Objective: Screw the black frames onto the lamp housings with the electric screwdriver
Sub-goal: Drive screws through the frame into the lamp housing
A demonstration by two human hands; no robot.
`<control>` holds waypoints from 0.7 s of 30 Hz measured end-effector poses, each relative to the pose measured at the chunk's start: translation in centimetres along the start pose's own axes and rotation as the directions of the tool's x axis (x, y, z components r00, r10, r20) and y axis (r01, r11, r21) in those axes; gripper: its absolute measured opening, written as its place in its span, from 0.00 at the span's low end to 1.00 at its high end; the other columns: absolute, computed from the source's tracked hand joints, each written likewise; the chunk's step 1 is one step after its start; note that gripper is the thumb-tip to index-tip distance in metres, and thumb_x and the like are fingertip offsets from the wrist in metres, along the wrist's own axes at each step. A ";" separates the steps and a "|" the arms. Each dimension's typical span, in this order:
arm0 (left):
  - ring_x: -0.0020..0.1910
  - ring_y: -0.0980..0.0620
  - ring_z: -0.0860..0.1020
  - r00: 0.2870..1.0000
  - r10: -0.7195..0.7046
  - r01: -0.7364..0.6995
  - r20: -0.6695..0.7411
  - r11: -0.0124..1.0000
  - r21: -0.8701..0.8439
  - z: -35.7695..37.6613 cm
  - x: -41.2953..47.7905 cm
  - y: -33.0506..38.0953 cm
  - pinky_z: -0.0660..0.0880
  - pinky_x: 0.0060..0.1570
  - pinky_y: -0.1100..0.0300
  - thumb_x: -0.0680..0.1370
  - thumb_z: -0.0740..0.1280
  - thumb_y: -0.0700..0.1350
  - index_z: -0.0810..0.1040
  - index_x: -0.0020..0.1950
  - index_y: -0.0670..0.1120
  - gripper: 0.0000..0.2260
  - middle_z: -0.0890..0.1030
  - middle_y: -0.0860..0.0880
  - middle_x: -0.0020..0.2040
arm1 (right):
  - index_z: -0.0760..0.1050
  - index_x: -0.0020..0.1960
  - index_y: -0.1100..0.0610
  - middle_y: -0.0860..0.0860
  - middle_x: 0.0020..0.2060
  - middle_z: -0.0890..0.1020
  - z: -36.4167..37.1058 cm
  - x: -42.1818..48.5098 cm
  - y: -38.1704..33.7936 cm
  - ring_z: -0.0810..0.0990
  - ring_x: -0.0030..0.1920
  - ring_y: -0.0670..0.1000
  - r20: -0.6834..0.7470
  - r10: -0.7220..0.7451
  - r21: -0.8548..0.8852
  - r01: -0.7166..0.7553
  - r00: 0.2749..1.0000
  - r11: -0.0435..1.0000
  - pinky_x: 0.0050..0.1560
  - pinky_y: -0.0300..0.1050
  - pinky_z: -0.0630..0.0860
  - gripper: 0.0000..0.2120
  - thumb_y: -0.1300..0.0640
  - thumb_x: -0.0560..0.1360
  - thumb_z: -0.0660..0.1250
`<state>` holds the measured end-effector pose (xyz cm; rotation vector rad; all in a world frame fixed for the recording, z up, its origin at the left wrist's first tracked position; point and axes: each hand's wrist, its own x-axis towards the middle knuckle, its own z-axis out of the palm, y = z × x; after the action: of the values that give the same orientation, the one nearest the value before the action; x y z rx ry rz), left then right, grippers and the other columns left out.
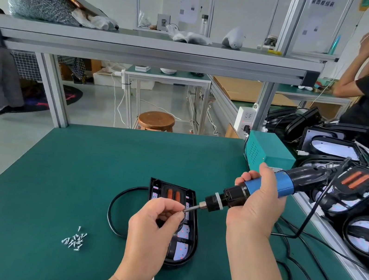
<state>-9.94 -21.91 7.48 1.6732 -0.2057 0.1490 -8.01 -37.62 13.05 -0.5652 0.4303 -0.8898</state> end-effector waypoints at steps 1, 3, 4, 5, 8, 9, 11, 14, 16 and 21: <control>0.38 0.58 0.79 1.000 0.013 -0.013 0.002 1.000 0.008 0.0 0.0 -0.1 0.74 0.40 0.72 0.75 0.73 0.34 0.84 0.41 0.54 0.14 0.83 0.53 0.39 | 0.73 0.57 0.57 0.48 0.31 0.78 -0.1 0.1 0.1 0.77 0.30 0.47 0.000 0.007 0.003 -0.007 1.000 1.000 0.34 0.41 0.77 0.12 0.60 0.76 0.72; 0.40 0.57 0.80 0.999 0.031 -0.031 0.009 0.999 0.016 -0.1 0.0 -0.2 0.75 0.43 0.71 0.74 0.74 0.34 0.84 0.42 0.55 0.15 0.84 0.54 0.40 | 0.73 0.56 0.57 0.48 0.31 0.77 -0.2 0.2 0.1 0.77 0.31 0.47 0.002 0.015 0.010 -0.015 1.000 1.000 0.34 0.41 0.77 0.12 0.60 0.76 0.72; 0.41 0.57 0.80 0.999 0.036 -0.036 0.015 0.999 0.014 0.0 0.0 -0.3 0.75 0.44 0.70 0.74 0.74 0.33 0.84 0.44 0.56 0.16 0.84 0.54 0.41 | 0.73 0.56 0.57 0.48 0.31 0.77 -0.3 0.3 0.2 0.77 0.30 0.47 0.002 0.014 0.012 -0.014 1.000 1.000 0.33 0.41 0.77 0.12 0.60 0.76 0.72; 0.42 0.57 0.80 0.999 0.043 -0.043 0.021 0.999 0.007 -0.1 0.0 -0.4 0.75 0.46 0.69 0.73 0.74 0.33 0.84 0.46 0.57 0.17 0.84 0.55 0.42 | 0.73 0.57 0.57 0.49 0.32 0.77 -0.4 0.4 0.2 0.77 0.31 0.47 0.001 0.012 0.013 -0.012 1.000 1.000 0.33 0.41 0.77 0.12 0.61 0.76 0.72; 0.50 0.58 0.80 0.993 0.114 -0.111 -0.033 0.991 0.075 -0.6 0.5 -0.8 0.73 0.53 0.70 0.73 0.76 0.37 0.82 0.53 0.58 0.17 0.82 0.59 0.47 | 0.73 0.59 0.57 0.50 0.33 0.77 -0.5 0.8 0.1 0.77 0.31 0.48 -0.006 0.000 0.005 0.000 1.000 1.000 0.34 0.41 0.77 0.14 0.60 0.76 0.72; 0.53 0.60 0.78 0.987 0.139 -0.129 -0.077 0.983 0.130 -0.8 0.8 -0.9 0.72 0.54 0.71 0.73 0.76 0.40 0.81 0.54 0.59 0.16 0.80 0.61 0.50 | 0.73 0.59 0.57 0.50 0.34 0.77 -0.5 1.0 0.1 0.77 0.32 0.48 -0.010 -0.005 0.003 0.005 1.000 1.000 0.34 0.41 0.77 0.14 0.60 0.75 0.72; 0.59 0.60 0.74 0.979 0.110 -0.068 -0.170 0.969 0.237 -1.4 2.0 -1.3 0.69 0.58 0.67 0.73 0.76 0.46 0.77 0.58 0.59 0.17 0.74 0.63 0.55 | 0.73 0.59 0.57 0.50 0.34 0.77 -0.7 1.2 0.0 0.77 0.32 0.48 -0.016 -0.015 0.002 0.015 1.000 1.000 0.35 0.41 0.77 0.14 0.60 0.75 0.72; 0.66 0.50 0.69 0.972 -0.153 0.207 -0.177 0.915 0.346 -1.9 4.5 -1.9 0.69 0.62 0.53 0.72 0.76 0.56 0.66 0.71 0.52 0.33 0.67 0.52 0.66 | 0.73 0.56 0.57 0.49 0.33 0.77 -0.7 1.5 -0.1 0.77 0.31 0.48 -0.019 -0.039 -0.002 0.039 0.999 0.999 0.34 0.42 0.77 0.12 0.61 0.75 0.71; 0.67 0.45 0.70 0.955 -0.283 0.291 -0.085 0.852 0.436 -1.8 5.8 -2.2 0.70 0.59 0.51 0.70 0.75 0.62 0.58 0.75 0.50 0.41 0.67 0.46 0.70 | 0.72 0.53 0.57 0.49 0.32 0.77 -0.5 1.5 -0.2 0.77 0.30 0.48 -0.004 -0.068 -0.014 0.068 0.998 0.998 0.34 0.42 0.77 0.10 0.61 0.76 0.71; 0.58 0.46 0.78 0.876 -0.479 0.407 0.061 0.801 0.439 -1.1 7.4 -3.1 0.77 0.59 0.48 0.67 0.77 0.62 0.64 0.69 0.45 0.40 0.78 0.46 0.61 | 0.70 0.51 0.57 0.48 0.30 0.77 0.9 1.8 -0.4 0.75 0.29 0.49 0.086 -0.183 -0.040 0.187 0.979 0.982 0.33 0.43 0.75 0.10 0.62 0.75 0.70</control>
<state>-1.99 -20.82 6.21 2.1165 0.1102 -0.3338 -6.74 -39.10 13.79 -0.6919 0.3286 -1.0322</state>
